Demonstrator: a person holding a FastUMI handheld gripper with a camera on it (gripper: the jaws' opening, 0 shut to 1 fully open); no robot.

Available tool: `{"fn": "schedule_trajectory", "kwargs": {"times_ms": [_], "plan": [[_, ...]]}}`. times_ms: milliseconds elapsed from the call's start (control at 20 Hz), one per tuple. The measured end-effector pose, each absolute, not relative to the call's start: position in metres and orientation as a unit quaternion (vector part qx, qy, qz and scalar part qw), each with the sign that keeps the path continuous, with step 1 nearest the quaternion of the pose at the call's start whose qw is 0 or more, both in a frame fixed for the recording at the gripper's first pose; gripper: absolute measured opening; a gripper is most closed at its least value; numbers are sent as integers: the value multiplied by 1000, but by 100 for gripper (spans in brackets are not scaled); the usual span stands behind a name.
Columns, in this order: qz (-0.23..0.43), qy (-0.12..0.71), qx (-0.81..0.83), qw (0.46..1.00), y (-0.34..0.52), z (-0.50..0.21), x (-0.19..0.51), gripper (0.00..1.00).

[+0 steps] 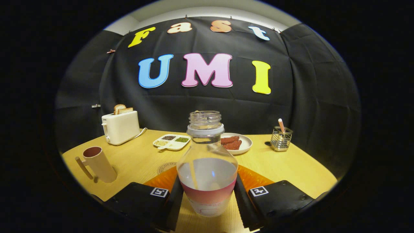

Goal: Take the bottle from table, then pour the juice into the cup, finally place the bottle on the coaster

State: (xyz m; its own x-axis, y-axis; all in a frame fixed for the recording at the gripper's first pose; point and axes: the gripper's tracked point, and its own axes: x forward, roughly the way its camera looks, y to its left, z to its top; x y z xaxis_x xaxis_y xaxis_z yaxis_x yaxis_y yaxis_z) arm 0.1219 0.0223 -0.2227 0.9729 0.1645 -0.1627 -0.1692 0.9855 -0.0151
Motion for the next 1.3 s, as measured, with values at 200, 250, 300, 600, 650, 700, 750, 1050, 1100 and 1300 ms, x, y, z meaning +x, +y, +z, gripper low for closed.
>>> {"fn": "schedule_trajectory", "kwargs": {"times_ms": [200,250,300,600,650,700,750,1050,1100,1300], "plan": [[120,60,-72,988,50,-188,123,76],[128,64,-88,986,59,-185,123,75],[136,68,-107,983,68,-183,125,76],[163,44,-249,954,118,-161,125,76],[167,35,-270,947,129,-158,127,75],[171,29,-292,940,137,-157,127,75],[174,24,-314,933,146,-158,128,75],[200,18,-421,884,186,-184,128,75],[200,19,-435,878,189,-186,130,75],[206,29,-482,851,202,-200,131,76]]}}
